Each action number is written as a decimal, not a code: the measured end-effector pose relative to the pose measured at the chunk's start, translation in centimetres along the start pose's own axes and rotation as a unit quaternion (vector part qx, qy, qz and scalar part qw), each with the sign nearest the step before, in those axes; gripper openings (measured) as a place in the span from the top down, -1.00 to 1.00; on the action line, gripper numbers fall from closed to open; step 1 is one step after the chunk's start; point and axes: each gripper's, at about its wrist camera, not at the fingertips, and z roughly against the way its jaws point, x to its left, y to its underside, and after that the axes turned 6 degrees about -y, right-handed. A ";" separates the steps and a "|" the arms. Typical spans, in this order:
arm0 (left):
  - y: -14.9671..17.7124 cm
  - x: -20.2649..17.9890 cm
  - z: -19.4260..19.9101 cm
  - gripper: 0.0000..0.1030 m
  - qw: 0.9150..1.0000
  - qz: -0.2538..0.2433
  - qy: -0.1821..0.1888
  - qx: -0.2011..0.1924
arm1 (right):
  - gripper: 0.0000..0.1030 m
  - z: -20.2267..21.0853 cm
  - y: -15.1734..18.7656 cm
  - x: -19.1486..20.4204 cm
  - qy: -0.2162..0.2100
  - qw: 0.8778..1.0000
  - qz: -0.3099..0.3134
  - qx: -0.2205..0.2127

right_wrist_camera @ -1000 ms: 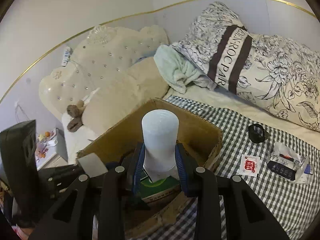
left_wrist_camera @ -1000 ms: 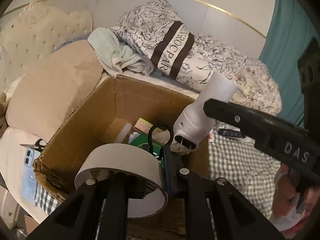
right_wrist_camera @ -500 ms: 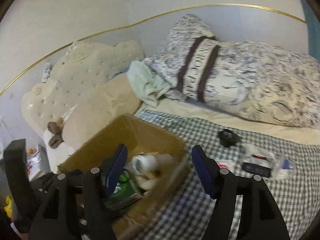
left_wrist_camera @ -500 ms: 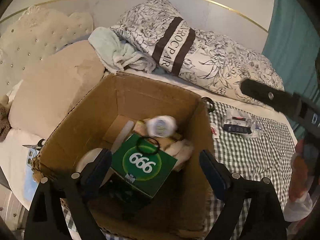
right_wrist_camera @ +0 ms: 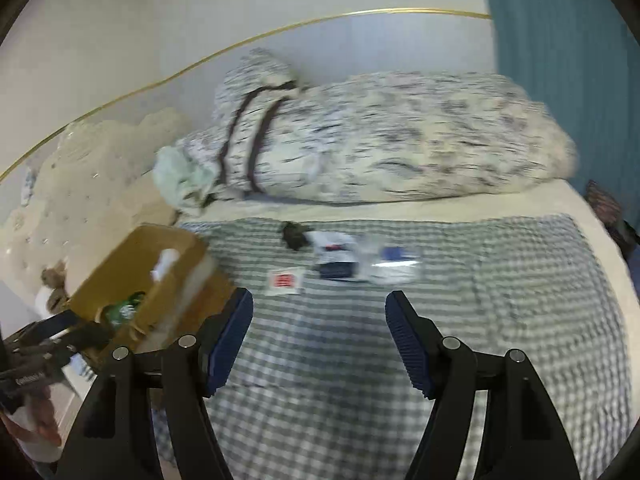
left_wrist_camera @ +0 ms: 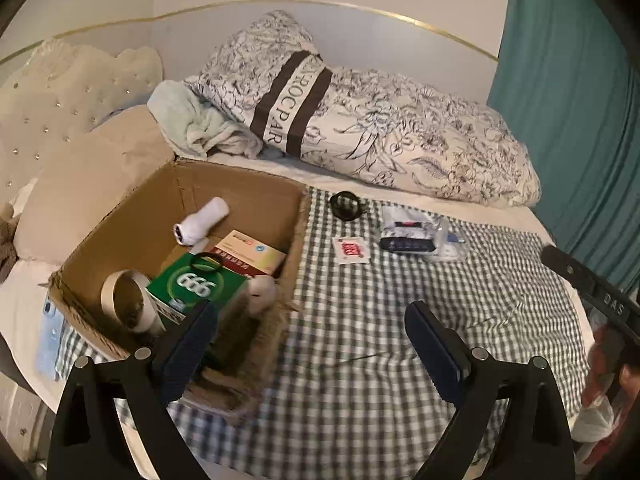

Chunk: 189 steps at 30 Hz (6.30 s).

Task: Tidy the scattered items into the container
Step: 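Withdraw both tools from the box toward the remaining items, then grasp the plastic bag with dark packet using the right tool, then carry the plastic bag into the cardboard box and open the right tool, then move right tool to the clear water bottle and grasp it, then grasp the black hair tie with left tool while right holds the water bottle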

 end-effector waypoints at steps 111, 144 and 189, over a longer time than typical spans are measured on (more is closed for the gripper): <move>2.7 -3.0 -6.0 0.83 0.999 -0.017 0.013 0.050 | 0.35 -6.7 -3.9 14.4 -0.118 0.981 0.152 0.003; -1.1 -4.7 -6.0 -0.89 1.000 -0.016 -0.008 0.001 | -0.77 -11.6 -2.7 -1.2 0.006 1.000 -0.001 -0.011; -5.8 -10.2 -28.1 -0.89 0.996 0.000 -0.028 0.085 | -0.82 -27.1 2.0 -7.1 0.112 0.987 0.111 0.033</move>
